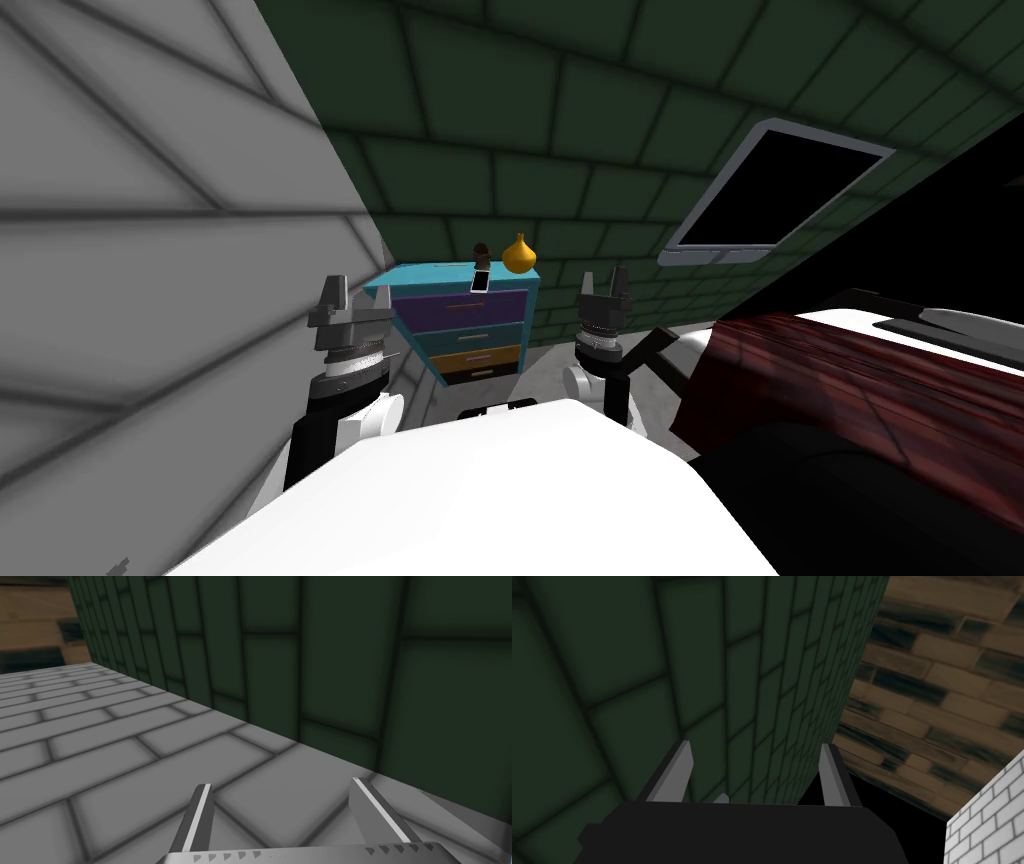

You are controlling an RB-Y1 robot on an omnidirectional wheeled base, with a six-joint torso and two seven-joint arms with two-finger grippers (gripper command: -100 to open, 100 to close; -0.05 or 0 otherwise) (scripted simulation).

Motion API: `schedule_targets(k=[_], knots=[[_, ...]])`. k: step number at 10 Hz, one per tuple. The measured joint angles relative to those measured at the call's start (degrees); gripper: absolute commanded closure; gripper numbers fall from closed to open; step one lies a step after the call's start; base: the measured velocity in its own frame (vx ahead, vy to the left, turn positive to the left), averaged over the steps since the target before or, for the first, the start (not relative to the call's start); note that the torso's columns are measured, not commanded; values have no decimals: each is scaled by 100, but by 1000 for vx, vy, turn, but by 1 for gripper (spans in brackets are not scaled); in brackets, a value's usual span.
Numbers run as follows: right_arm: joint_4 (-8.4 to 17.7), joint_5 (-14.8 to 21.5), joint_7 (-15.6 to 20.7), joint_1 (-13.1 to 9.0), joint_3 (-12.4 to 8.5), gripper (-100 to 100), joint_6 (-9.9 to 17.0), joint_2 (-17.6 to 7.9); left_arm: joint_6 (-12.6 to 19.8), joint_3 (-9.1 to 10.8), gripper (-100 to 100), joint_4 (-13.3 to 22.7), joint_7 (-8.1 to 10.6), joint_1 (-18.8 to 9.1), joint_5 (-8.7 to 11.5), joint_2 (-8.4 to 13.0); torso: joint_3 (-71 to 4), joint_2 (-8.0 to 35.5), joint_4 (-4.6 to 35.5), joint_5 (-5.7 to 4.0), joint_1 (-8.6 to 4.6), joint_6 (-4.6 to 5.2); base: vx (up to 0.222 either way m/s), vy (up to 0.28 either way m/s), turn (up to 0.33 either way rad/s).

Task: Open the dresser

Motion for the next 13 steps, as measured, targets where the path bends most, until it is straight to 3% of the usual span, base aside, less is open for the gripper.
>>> schedule_targets(k=[1,2,5,13], knots=[[0,0,0,0,0,0,0,0,0,0,0,0,0,0,0,0,-846,423,423,0,0,0,0,0,0],[0,0,0,0,0,0,0,0,0,0,-100,0,0,0,0,0,-1692,846,846,0,0,0,11,-1,0],[3,0,0,1,0,0,0,0,-99,-1,-100,313,-22,-48,-1,318,-2226,1104,1106,0,0,0,15,-2,-1],[3,0,0,1,0,0,0,0,-484,26,-100,1597,-121,-322,6,698,-2230,1112,1114,0,0,0,24,-4,-1]])
